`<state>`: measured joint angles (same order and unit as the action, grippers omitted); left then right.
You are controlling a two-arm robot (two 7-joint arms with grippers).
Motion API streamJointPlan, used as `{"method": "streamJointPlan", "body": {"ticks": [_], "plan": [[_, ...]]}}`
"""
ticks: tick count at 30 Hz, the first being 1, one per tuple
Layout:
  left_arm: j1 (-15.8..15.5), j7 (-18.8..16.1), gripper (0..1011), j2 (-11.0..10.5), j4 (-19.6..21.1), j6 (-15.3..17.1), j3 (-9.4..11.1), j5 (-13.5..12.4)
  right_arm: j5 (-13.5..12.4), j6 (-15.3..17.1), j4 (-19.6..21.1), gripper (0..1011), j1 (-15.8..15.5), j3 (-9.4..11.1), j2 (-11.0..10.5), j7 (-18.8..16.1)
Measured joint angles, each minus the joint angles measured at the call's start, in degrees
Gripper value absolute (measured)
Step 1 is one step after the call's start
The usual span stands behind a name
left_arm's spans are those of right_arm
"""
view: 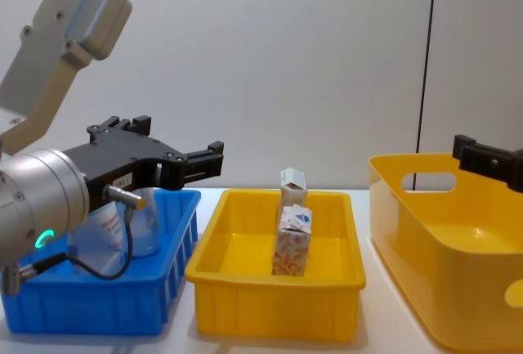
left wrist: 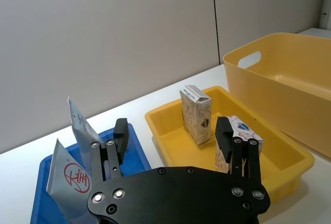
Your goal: Bimanual collaborative sorting of washing and personal care products
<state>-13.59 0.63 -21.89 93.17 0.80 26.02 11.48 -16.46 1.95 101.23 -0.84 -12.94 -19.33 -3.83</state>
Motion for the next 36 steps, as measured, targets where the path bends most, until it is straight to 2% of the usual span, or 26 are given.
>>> {"method": "streamJointPlan", "body": {"ticks": [23, 29, 36], "plan": [[0.00, 0.00, 1001, 0.00, 0.00, 0.00, 0.00, 0.00, -0.01, 0.57, -0.91, 1002, 0.91, -0.06, 0.21, -0.63], [0.00, 0.00, 1001, 0.00, 0.00, 0.00, 0.00, 0.00, 0.23, 1.64, -2.58, 1002, 2.86, -0.85, 0.58, -1.51], [0.00, 0.00, 1001, 0.00, 0.00, 0.00, 0.00, 0.00, 1.45, 3.10, -5.93, 1002, 6.87, -2.76, 1.32, -3.40]]}}
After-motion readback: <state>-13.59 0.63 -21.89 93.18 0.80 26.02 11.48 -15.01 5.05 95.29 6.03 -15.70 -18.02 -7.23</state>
